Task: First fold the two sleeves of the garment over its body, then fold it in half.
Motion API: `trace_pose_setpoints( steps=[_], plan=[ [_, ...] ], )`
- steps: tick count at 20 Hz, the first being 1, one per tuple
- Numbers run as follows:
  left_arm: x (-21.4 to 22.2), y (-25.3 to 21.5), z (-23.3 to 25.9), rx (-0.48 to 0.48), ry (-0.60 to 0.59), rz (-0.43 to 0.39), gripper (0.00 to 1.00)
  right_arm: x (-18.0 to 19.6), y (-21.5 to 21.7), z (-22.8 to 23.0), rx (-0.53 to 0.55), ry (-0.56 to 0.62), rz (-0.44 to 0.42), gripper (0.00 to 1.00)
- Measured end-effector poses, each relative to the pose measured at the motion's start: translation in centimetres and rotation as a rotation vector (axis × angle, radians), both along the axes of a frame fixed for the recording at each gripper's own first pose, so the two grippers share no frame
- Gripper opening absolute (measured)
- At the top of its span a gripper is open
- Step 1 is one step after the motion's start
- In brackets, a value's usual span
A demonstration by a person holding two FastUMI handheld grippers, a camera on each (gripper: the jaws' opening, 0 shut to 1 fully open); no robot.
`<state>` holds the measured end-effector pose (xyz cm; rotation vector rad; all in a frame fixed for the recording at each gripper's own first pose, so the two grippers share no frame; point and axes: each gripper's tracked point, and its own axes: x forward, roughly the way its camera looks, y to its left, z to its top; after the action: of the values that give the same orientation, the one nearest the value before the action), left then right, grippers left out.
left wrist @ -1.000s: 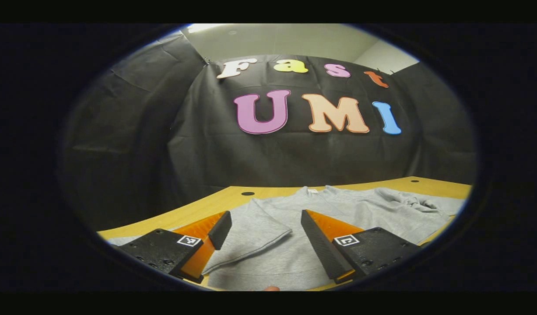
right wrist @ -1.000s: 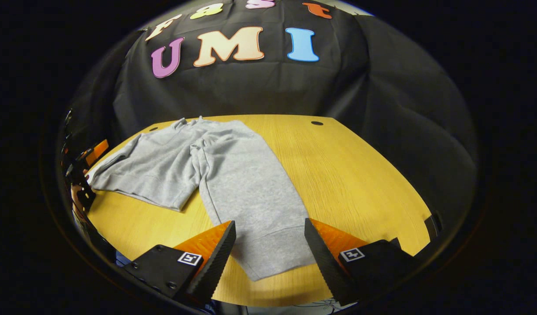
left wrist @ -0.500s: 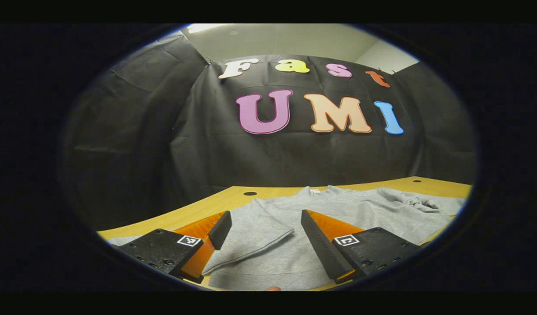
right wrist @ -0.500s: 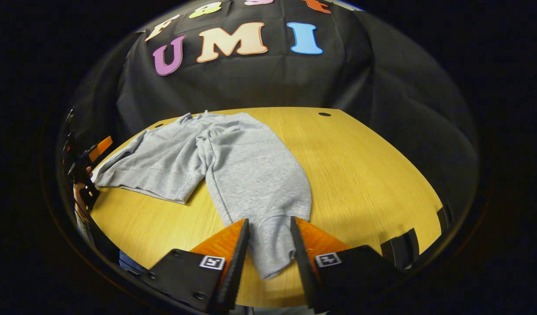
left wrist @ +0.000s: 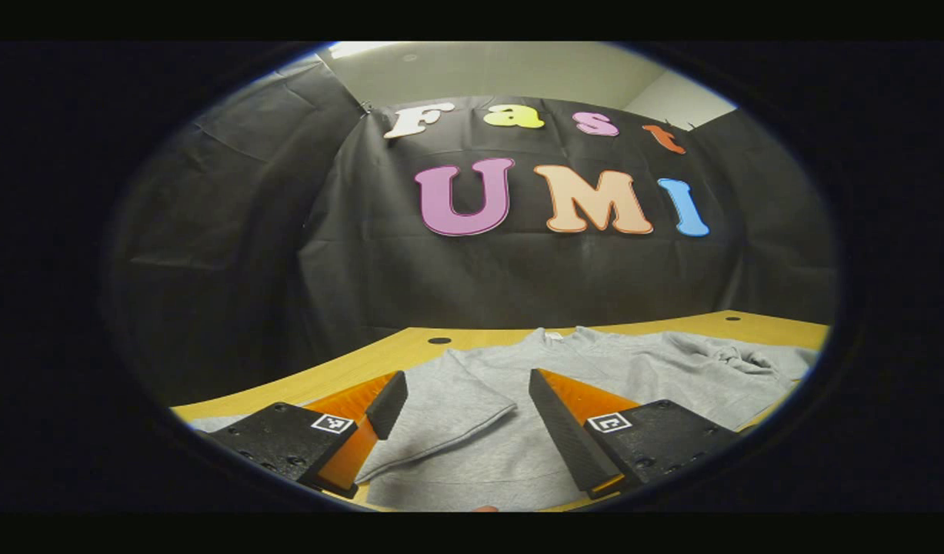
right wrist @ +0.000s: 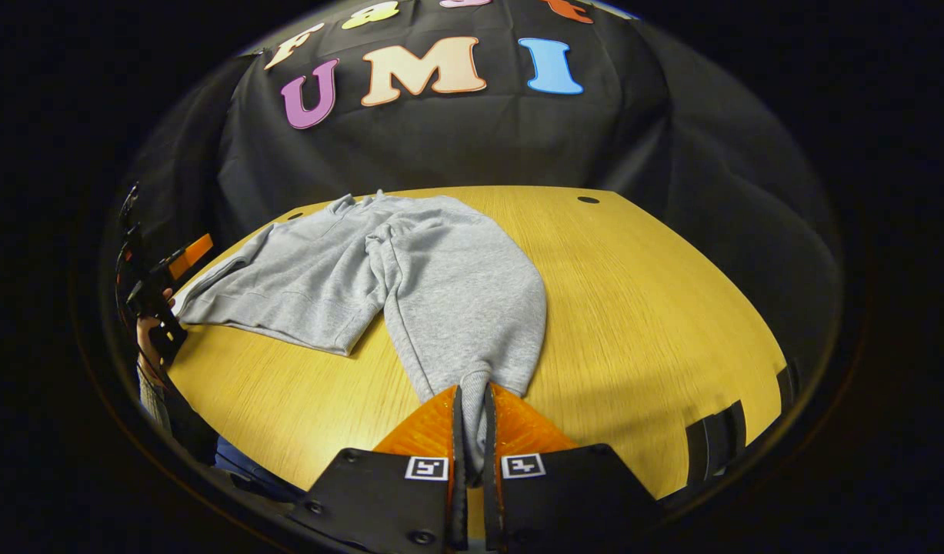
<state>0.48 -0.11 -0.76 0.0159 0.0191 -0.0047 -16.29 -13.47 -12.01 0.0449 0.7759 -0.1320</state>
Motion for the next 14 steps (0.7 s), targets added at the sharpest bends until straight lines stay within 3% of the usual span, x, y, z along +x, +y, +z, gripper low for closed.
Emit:
trace_pose_setpoints(
  steps=[8, 14],
  plan=[
    [0.0, 0.0, 0.0, 0.0, 0.0, -0.006, 0.93, 1.4, 0.0, 1.6, 0.031, 0.01, -0.035, 0.1],
    [0.0, 0.0, 0.0, -0.001, 0.0, -0.01, 0.94, 6.9, 0.7, 5.8, 0.039, -0.08, 0.001, 0.1]
  ],
)
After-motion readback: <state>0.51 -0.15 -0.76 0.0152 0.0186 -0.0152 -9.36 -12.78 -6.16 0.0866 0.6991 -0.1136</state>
